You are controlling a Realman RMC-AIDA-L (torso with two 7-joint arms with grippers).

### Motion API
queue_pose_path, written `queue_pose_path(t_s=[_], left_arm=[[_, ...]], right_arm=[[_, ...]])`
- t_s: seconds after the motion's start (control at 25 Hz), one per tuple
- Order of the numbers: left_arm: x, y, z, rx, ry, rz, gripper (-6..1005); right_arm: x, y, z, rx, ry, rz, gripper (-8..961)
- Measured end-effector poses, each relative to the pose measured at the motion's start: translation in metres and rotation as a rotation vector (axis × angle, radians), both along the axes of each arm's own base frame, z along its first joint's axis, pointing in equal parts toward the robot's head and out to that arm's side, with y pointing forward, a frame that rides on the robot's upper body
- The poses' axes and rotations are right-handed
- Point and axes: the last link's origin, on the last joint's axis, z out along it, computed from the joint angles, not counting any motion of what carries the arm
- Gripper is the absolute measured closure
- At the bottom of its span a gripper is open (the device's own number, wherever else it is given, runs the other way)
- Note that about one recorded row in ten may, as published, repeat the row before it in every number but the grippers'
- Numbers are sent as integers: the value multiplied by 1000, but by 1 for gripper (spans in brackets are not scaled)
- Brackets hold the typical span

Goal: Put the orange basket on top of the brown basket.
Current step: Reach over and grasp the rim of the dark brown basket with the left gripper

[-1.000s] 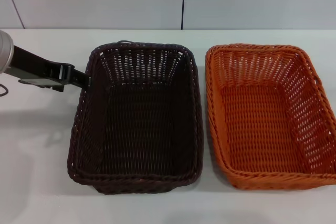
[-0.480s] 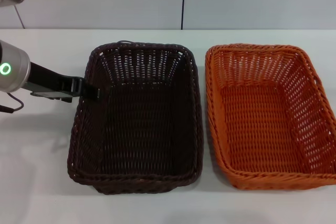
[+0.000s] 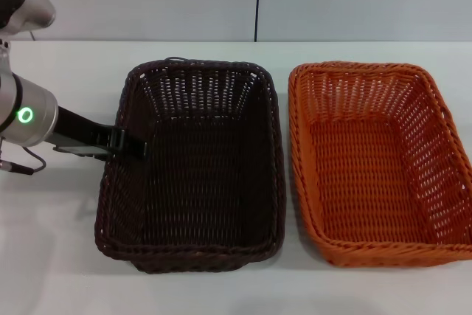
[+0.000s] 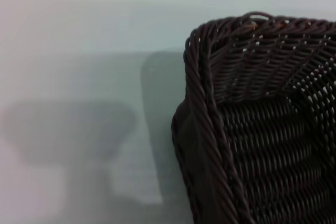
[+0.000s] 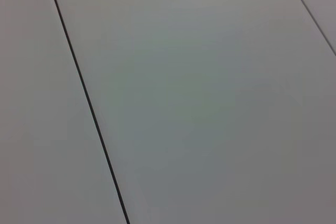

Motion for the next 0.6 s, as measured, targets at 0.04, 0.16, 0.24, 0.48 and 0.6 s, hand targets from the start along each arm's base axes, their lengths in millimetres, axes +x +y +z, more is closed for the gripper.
queue_pose_path(t_s=[0.04,0.16,0.24,0.48,0.6], left_arm=[[-2,0,-3,-8,0,8,349],[-3,1,-4,-11,-1,11,351],[-4,1,-5,-15,0,8,375],[-4,2,-2,-4,-2,7,510],[-5,2,0,1,1,-1,578]], right_arm=[[0,0,0,1,1,-1,262],[1,0,0,1,1,-1,262],[1,0,0,1,1,-2,262],[1,0,0,-2,4,-7,262],[1,0,0,-3,4,-8,262]])
